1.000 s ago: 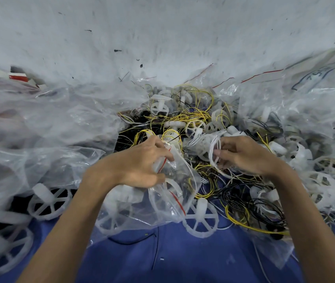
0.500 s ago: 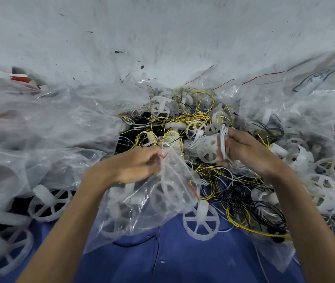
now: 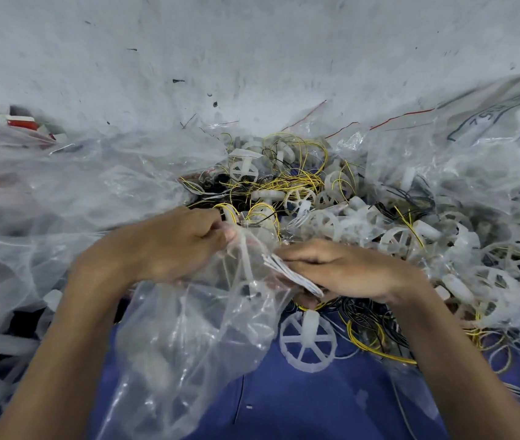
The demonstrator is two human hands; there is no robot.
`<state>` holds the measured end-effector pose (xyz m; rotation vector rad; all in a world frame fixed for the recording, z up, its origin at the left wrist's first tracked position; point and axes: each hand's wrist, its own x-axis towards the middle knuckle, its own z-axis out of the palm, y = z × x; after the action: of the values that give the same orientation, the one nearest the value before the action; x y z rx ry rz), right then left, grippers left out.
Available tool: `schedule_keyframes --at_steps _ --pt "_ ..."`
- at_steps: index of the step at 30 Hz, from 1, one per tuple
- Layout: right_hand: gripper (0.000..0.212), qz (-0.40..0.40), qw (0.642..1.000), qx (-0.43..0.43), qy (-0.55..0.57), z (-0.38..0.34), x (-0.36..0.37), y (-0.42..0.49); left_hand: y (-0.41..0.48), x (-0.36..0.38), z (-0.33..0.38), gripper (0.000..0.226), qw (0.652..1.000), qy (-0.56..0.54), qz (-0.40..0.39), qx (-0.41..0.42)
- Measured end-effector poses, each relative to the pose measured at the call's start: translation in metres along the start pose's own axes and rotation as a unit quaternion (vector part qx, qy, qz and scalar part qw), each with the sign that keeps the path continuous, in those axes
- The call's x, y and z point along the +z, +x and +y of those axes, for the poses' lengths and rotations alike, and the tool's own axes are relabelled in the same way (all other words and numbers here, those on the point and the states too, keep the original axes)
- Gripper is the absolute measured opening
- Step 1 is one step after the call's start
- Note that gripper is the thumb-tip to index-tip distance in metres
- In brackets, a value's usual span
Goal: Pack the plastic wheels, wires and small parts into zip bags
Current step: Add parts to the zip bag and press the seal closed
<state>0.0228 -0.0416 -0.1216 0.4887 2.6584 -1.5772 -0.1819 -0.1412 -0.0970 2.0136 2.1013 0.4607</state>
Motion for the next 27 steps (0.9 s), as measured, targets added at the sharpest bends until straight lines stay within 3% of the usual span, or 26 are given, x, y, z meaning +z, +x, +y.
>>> schedule_keyframes --at_steps 4,7,10,16,20,23,25,27 --pt "0.028 0.037 0.999 0.018 0.021 0.003 -0.001 0.003 0.003 0.004 -0.01 0.03 0.995 0.011 -0.101 -0.018" --pt "0.022 0.041 0.999 -0.027 -0.022 0.003 0.003 0.006 0.007 0.009 -0.011 0.023 0.991 -0.031 -0.132 0.014" --pt "0.021 0.027 0.998 -0.038 -0.042 0.003 0.003 0.007 0.011 0.014 -0.013 0.021 0.989 -0.061 -0.127 0.032" --pt "0.024 0.049 0.994 -0.042 0.082 0.008 -0.012 -0.005 0.013 0.013 -0.012 0.023 0.974 -0.214 -0.036 0.066" --pt "0.033 0.093 0.995 0.016 0.031 0.012 -0.014 0.003 0.011 0.012 -0.002 0.025 0.969 -0.22 -0.036 0.107" --pt "0.036 0.095 0.994 0.045 0.019 0.007 -0.01 0.004 0.012 0.015 0.006 0.013 0.976 -0.185 -0.036 0.108" --pt "0.026 0.078 0.995 0.035 -0.06 0.004 -0.009 0.002 0.014 0.017 0.006 0.016 0.982 -0.15 -0.028 0.107" --pt "0.034 0.052 0.981 0.019 -0.184 0.003 -0.01 0.001 0.015 0.018 0.004 0.013 0.983 -0.143 -0.023 0.109"
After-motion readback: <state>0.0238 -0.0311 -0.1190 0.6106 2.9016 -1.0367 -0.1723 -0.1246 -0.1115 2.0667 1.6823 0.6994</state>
